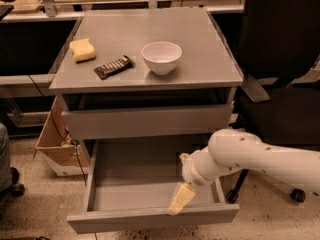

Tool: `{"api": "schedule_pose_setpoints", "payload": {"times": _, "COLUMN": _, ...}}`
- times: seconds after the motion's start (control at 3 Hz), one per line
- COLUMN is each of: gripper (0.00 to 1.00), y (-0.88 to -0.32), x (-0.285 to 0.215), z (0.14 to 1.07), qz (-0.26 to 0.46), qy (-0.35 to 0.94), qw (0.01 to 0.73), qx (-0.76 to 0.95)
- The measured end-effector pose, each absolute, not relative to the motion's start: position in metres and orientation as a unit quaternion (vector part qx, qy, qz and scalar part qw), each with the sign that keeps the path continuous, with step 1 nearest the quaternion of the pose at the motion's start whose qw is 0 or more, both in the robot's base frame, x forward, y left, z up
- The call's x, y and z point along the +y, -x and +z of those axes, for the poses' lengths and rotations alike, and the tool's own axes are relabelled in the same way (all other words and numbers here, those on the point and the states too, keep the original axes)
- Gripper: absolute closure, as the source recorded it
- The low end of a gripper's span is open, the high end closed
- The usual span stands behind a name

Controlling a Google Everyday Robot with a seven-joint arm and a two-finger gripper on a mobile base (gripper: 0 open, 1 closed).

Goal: Close middle drawer

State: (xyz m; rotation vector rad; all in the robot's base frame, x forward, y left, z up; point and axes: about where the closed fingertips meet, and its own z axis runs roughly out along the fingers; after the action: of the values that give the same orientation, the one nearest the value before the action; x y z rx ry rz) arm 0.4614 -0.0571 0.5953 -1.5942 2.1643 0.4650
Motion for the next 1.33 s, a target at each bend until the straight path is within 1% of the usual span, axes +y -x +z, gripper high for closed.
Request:
{"api": "schedule_pose_setpoints", "payload": {"times": 0.67, "gripper": 0.00, "y": -0.463, "x": -0.042, "z": 0.512, "qz": 0.178, "qy": 0.565, "qw": 0.224, "qx": 0.774}}
{"api": "schedule_pose_setpoints", "payload": {"times": 1.33, "gripper": 0.00, "y": -0.484, "x": -0.023, "z": 0.442, "qz": 0.198, "qy": 0.570, "qw": 0.236, "qx": 0.762}}
